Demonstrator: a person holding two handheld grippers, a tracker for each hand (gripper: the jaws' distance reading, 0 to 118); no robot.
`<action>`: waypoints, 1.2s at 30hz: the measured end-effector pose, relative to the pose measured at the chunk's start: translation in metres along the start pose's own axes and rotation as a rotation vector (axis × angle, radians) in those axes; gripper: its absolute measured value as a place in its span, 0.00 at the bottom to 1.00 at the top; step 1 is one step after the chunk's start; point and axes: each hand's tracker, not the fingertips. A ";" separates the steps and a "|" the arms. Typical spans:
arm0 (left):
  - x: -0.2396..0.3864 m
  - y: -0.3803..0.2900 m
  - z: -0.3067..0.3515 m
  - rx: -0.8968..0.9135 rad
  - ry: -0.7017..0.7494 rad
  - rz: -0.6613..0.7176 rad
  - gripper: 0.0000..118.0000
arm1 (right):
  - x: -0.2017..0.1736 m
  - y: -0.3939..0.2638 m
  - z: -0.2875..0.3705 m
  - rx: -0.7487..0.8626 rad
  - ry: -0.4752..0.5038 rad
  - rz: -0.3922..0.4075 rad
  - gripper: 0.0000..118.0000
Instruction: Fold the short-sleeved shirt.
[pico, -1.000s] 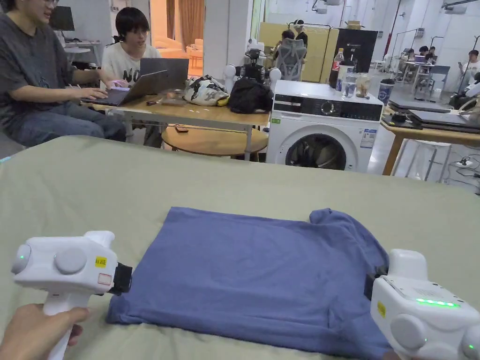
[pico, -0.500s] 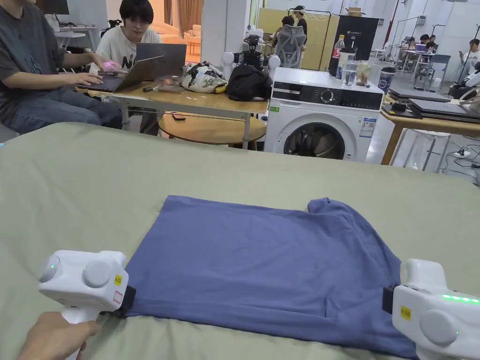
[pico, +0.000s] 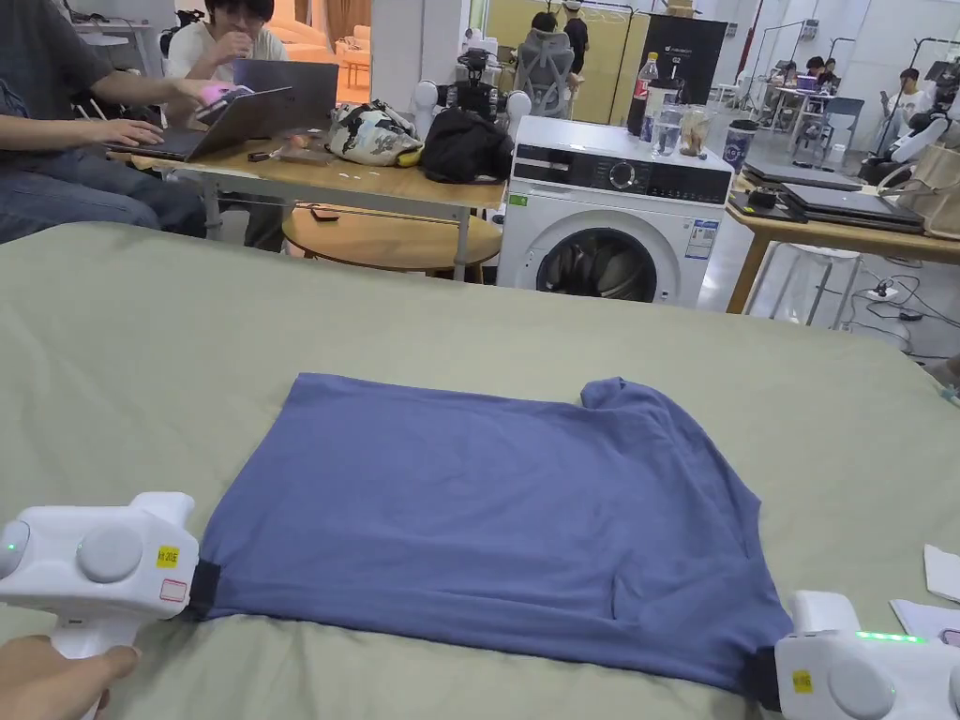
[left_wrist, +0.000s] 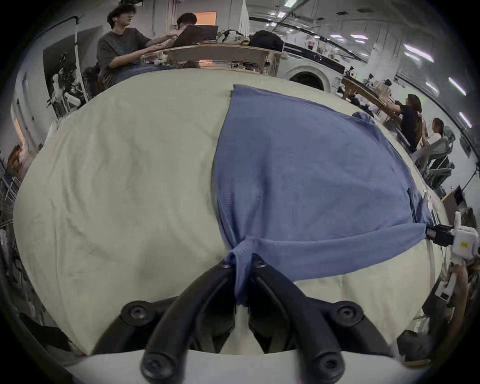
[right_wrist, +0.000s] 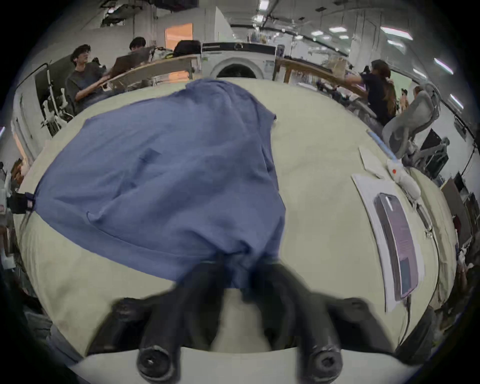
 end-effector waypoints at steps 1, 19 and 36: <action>-0.001 -0.001 0.000 0.007 -0.004 -0.001 0.01 | -0.001 0.003 0.002 0.000 0.014 0.009 0.01; -0.002 0.145 0.021 0.182 -0.069 0.041 0.01 | 0.003 0.155 0.011 0.159 0.049 -0.064 0.00; -0.002 0.236 -0.121 0.000 -0.012 0.039 0.01 | -0.014 0.239 -0.140 -0.001 0.027 -0.021 0.04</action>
